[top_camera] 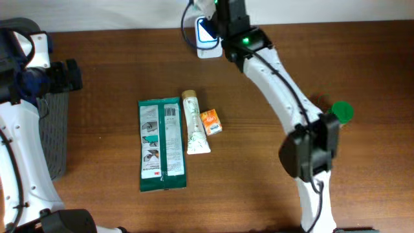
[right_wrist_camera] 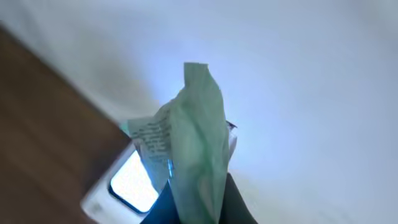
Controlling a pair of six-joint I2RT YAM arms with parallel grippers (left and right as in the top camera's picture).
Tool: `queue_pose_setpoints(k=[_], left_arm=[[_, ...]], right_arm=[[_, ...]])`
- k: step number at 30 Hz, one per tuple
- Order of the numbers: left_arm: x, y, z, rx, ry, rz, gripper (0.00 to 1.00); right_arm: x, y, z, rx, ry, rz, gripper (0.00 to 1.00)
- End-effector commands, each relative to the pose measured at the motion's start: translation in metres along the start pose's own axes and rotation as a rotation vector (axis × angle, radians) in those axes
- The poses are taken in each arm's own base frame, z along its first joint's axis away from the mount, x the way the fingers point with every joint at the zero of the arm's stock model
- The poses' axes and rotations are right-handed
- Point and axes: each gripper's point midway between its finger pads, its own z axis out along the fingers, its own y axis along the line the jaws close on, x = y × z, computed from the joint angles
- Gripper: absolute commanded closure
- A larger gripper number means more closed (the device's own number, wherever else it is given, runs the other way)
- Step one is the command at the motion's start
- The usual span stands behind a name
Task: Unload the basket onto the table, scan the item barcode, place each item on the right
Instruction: 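Hold the mint-green packet up to the scanner with the right gripper, then drop the mint-green packet at the right beside the jar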
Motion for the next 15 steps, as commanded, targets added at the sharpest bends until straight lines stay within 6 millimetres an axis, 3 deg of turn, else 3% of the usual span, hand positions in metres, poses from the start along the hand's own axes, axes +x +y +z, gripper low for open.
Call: queue_pose_setpoints(k=[1, 6, 9, 10, 11, 13, 15], left_arm=[[-0.004, 0.0, -0.006, -0.003, -0.018, 0.014, 0.01], [-0.004, 0.0, -0.006, -0.003, -0.018, 0.014, 0.01], [-0.003, 0.0, -0.006, -0.003, -0.018, 0.014, 0.01], [-0.004, 0.0, -0.006, -0.003, -0.018, 0.014, 0.01], [-0.004, 0.0, -0.006, -0.003, -0.018, 0.014, 0.01], [-0.004, 0.0, -0.006, -0.003, -0.018, 0.014, 0.01], [-0.004, 0.0, -0.006, -0.003, -0.018, 0.014, 0.01]], right_arm=[[0.002, -0.005, 0.039, 0.146, -0.064, -0.254, 0.96], [0.038, -0.002, 0.076, 0.203, -0.041, -0.36, 0.96], [0.046, 0.001, 0.079, 0.187, -0.019, -0.364, 0.96], [0.045, 0.002, 0.077, 0.178, -0.028, -0.261, 0.96], [0.044, 0.004, 0.074, 0.138, -0.037, -0.183, 0.96], [0.027, -0.011, 0.059, 0.138, -0.072, -0.071, 0.96], [-0.007, -0.03, 0.018, 0.091, -0.105, 0.076, 0.96]])
